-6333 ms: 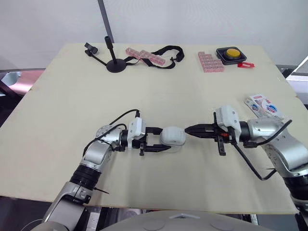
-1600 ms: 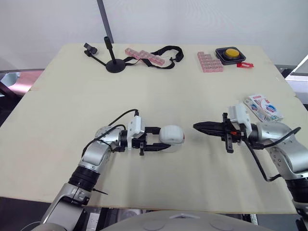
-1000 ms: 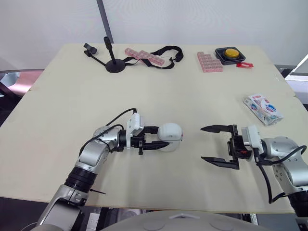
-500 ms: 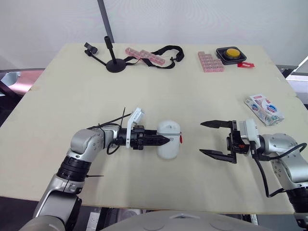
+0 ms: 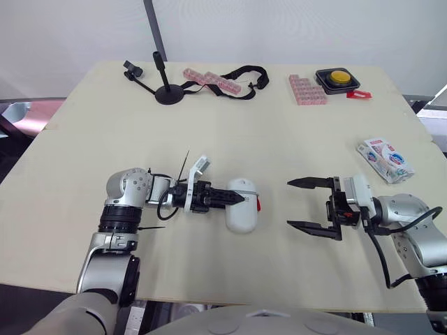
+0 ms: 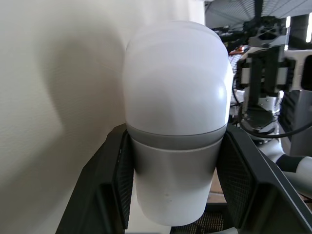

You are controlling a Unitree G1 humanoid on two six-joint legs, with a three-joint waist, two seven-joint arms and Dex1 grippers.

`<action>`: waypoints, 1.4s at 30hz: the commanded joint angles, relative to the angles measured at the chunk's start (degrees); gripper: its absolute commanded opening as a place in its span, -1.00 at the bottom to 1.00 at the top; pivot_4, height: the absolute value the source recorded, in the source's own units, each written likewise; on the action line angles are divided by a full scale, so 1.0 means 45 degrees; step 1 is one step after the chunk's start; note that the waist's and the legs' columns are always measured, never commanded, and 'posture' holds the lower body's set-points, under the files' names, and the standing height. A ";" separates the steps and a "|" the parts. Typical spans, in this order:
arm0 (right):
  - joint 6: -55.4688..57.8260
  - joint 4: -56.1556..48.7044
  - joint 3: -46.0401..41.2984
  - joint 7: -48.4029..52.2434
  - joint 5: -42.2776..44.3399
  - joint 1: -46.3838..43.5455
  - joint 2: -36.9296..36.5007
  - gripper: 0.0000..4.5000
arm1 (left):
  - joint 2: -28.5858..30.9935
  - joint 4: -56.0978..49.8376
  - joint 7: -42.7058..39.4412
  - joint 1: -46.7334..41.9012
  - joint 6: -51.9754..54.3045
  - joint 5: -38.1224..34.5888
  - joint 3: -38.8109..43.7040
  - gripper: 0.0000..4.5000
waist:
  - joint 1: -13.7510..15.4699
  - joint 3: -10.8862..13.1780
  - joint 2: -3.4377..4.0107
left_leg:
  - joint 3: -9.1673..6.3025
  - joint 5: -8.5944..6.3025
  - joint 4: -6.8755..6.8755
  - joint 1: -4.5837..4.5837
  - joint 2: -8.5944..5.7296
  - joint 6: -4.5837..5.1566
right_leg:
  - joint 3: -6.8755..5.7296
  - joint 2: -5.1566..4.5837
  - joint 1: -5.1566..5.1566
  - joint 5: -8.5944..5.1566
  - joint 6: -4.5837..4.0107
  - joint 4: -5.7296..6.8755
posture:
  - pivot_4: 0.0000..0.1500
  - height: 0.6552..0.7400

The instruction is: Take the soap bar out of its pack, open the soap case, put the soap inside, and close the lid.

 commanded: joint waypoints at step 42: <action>-0.1095 0.1139 -0.1035 -0.3769 -0.0878 0.0976 0.1727 1.00 | 0.3024 -0.5097 -0.0635 0.5786 -1.5665 0.5849 -0.0362 0.99 | -0.0016 0.0061 0.0025 | -0.0056 -0.0004 -0.0142 -0.0020 0.0007 -0.0040 | -0.0146 0.0022 0.0079 0.0005 0.0009 -0.0179 | 1.00 1.00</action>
